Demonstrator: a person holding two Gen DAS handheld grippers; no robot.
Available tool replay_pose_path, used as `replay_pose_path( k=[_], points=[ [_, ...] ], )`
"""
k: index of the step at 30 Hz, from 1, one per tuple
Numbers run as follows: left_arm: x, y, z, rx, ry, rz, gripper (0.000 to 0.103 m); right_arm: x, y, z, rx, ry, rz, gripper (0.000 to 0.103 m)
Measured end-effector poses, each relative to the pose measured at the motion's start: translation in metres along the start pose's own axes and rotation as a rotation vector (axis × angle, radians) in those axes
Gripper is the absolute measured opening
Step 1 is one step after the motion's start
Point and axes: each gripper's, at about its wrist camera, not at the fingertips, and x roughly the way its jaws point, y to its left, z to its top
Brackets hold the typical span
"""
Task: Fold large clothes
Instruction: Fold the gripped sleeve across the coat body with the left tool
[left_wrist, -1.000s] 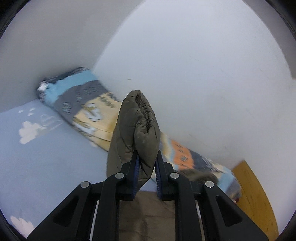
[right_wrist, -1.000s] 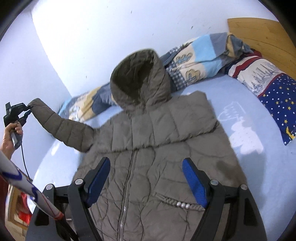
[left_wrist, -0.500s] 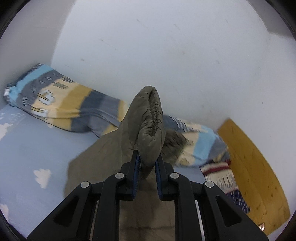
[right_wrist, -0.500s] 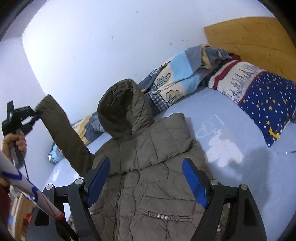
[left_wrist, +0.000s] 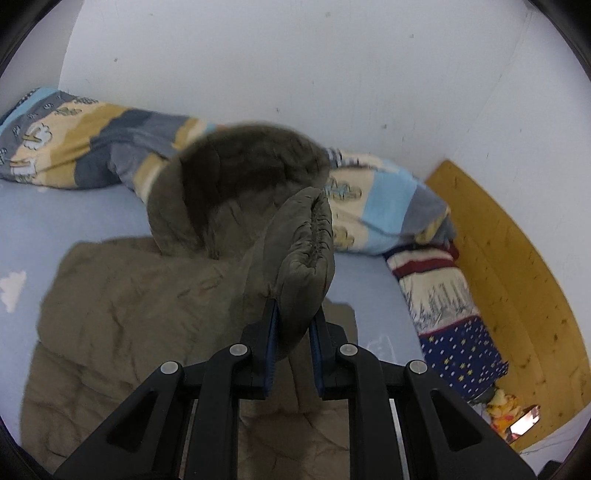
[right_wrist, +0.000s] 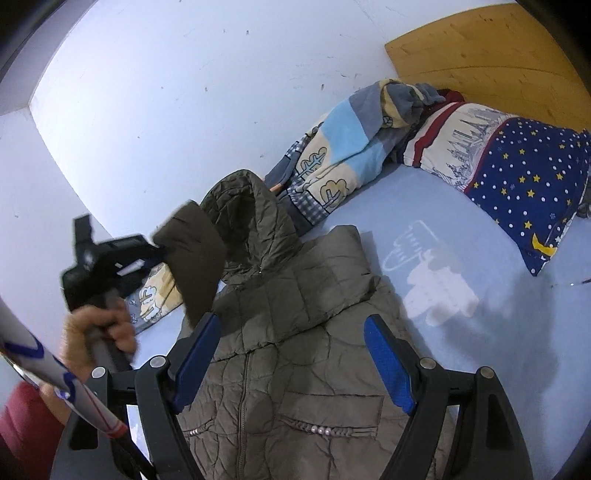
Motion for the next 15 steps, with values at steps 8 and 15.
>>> replay_pose_path(
  k=[8, 15],
  points=[
    [0.059, -0.015, -0.057, 0.065, 0.096, 0.044, 0.015, 0.005, -0.011, 0.000, 0.039, 0.024, -0.005, 0.084],
    [0.098, -0.024, -0.103, 0.138, 0.175, 0.092, 0.022, 0.010, -0.011, -0.002, 0.033, 0.038, -0.012, 0.084]
  ],
)
